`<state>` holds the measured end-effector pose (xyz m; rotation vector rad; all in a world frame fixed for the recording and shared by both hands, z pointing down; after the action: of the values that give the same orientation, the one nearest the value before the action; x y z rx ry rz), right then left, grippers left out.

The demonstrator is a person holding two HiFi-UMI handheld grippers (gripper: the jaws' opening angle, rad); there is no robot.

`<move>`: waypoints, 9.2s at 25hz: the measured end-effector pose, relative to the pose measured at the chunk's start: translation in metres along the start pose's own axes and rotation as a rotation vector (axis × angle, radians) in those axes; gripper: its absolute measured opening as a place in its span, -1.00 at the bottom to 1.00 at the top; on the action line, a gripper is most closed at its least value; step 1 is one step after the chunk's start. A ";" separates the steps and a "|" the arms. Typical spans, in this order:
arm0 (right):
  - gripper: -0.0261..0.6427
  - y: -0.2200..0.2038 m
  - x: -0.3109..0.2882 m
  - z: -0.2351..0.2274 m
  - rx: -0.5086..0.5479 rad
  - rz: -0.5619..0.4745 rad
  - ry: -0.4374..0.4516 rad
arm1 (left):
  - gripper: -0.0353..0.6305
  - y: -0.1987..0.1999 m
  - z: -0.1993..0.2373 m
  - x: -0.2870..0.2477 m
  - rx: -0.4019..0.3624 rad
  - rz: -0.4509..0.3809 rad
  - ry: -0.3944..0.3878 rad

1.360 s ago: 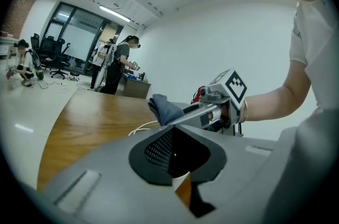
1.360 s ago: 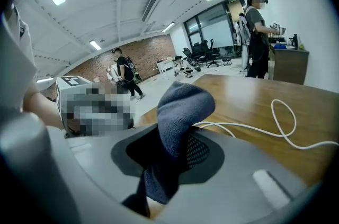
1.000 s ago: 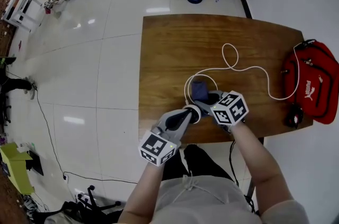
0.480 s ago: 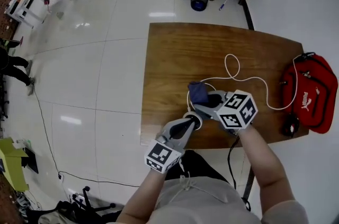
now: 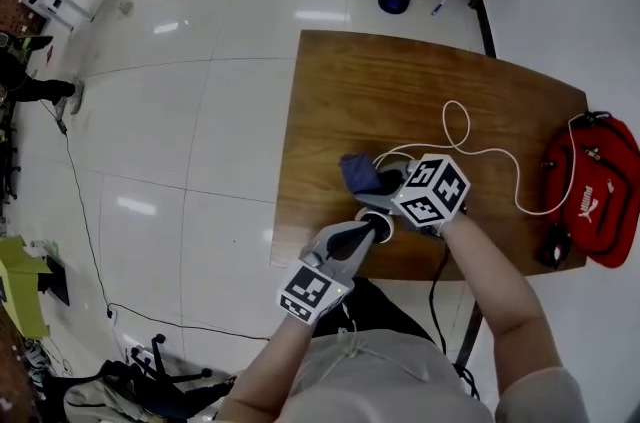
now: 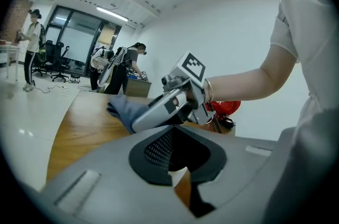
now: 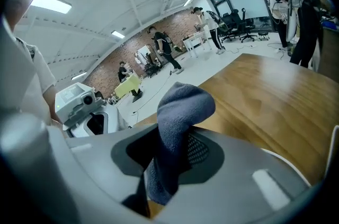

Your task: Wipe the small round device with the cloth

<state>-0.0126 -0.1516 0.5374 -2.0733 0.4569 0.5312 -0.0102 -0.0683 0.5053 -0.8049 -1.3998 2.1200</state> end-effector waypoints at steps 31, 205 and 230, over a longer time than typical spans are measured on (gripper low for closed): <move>-0.59 0.037 0.000 0.074 0.153 -0.225 -0.560 | -0.88 0.021 0.066 0.110 -0.003 -0.038 0.073; -0.59 -0.080 0.113 -0.007 -0.178 -0.422 -0.499 | 0.55 -0.069 0.015 -0.053 -0.143 0.123 0.053; -0.59 -0.085 0.099 0.015 -0.103 -0.255 -0.446 | 0.23 0.046 0.001 -0.049 -0.178 0.000 0.009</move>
<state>0.1106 -0.1070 0.5365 -1.9920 -0.0960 0.8474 0.0206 -0.1185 0.4730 -0.8810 -1.6006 2.0094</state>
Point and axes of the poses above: the fingertips, and each gripper's own axes: x backward along the fingers, z to its left, y out of its top, the point moved 3 cm from there along x, backward along the fingers, and after that the axes turned 6 degrees about -z, right-handed, at the moved point
